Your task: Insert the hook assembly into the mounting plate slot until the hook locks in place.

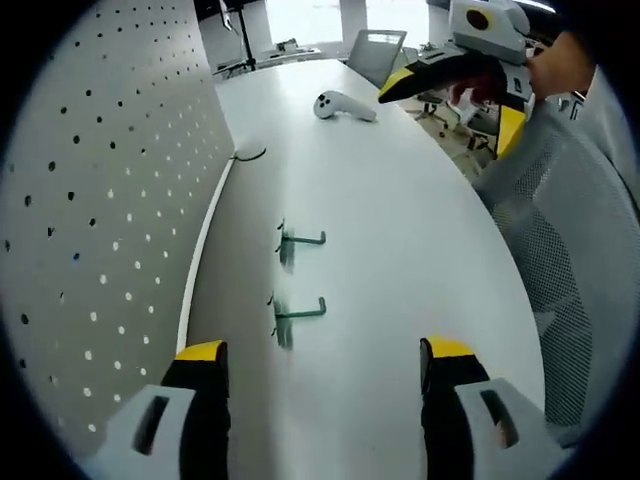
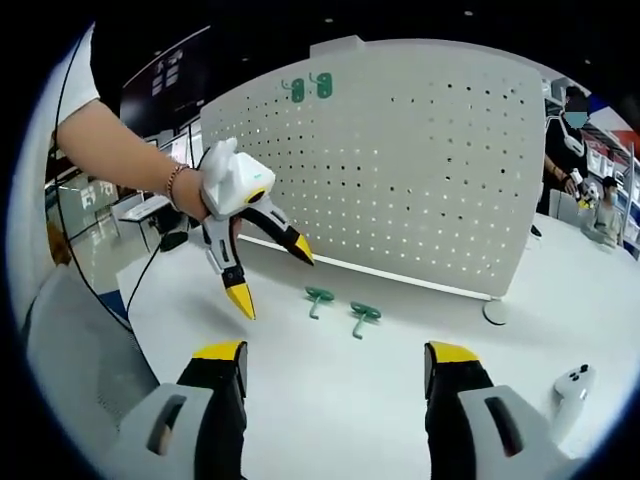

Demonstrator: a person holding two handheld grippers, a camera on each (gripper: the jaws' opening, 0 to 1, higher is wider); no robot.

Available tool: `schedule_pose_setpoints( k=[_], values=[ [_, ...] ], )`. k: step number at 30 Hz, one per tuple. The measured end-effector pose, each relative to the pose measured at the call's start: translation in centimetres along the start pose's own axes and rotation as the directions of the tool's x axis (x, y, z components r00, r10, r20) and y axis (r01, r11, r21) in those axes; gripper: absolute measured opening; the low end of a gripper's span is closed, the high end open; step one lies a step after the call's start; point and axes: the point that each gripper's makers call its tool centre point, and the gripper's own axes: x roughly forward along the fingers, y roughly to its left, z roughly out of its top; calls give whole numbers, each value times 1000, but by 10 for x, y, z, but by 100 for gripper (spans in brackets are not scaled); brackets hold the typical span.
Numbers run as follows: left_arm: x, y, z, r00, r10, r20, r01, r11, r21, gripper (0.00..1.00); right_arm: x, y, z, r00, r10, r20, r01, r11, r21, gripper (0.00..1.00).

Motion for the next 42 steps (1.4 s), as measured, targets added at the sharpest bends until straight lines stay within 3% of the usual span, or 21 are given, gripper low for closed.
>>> schedule_pose_setpoints(
  k=[17, 34, 42],
  values=[
    [17, 2, -8, 996, -62, -63, 61, 998, -14, 81, -1, -1, 1, 1000, -3, 7, 3, 1000, 18, 70],
    [35, -2, -12, 985, -99, -141, 107, 993, 45, 81, -2, -3, 1, 1000, -15, 8, 14, 1000, 23, 69],
    [37, 1, -9, 987, -102, -126, 107, 994, 34, 82, -2, -3, 1, 1000, -14, 10, 14, 1000, 24, 68]
  ],
)
